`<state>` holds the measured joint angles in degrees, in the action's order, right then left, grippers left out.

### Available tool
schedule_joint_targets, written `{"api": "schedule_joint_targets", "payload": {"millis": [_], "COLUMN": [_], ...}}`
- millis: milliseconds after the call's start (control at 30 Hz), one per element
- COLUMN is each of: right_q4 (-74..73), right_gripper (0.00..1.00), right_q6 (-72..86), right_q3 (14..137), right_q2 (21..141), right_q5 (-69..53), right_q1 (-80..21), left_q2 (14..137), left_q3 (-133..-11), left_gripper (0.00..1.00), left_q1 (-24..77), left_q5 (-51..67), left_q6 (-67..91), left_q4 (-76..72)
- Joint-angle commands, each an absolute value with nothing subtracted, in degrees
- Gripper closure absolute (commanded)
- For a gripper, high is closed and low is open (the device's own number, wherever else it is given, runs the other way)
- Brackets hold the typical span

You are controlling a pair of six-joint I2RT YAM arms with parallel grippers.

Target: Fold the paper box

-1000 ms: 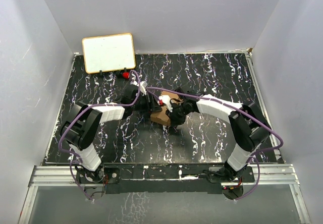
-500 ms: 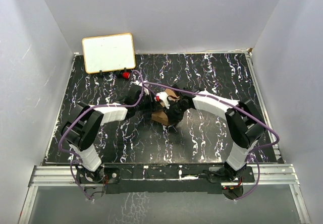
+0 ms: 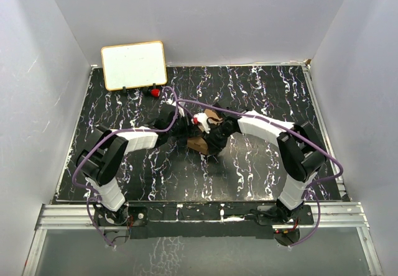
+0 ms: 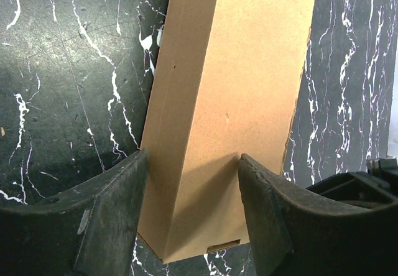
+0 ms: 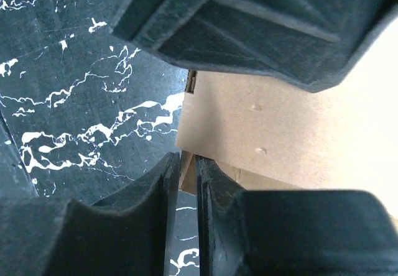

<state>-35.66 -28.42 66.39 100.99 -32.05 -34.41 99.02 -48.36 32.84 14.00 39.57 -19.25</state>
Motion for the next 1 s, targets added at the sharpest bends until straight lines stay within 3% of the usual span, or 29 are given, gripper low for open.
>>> {"api": "schedule_joint_targets", "payload": {"millis": [0, 300, 600, 833, 967], "right_q4": [-33.41, -36.61, -27.63, -15.42, -13.77], "right_gripper": [0.76, 0.69, 0.72, 0.72, 0.67], "right_q6": [-30.75, -35.64, -27.55, -18.91, -19.41], "right_q3": [67.08, 66.59, 61.82, 55.86, 55.35], "right_q2": [97.15, 93.43, 90.32, 88.57, 88.42], "right_q5": [-36.42, -46.98, -58.58, -62.02, -60.89], "right_q1": [-31.59, -26.58, -11.71, -0.64, 2.27], "left_q2": [98.84, 97.64, 98.41, 104.72, 109.57], "left_q3": [-49.74, -50.9, -53.67, -61.34, -67.58], "left_gripper": [0.41, 0.33, 0.28, 0.34, 0.4], "left_q1": [34.1, 33.76, 32.23, 31.05, 30.92], "left_q5": [14.91, 14.46, 18.08, 24.22, 27.72], "left_q6": [38.42, 37.12, 33.91, 27.29, 21.88], "left_q4": [-16.79, -15.56, -15.31, -11.16, -6.64]}}
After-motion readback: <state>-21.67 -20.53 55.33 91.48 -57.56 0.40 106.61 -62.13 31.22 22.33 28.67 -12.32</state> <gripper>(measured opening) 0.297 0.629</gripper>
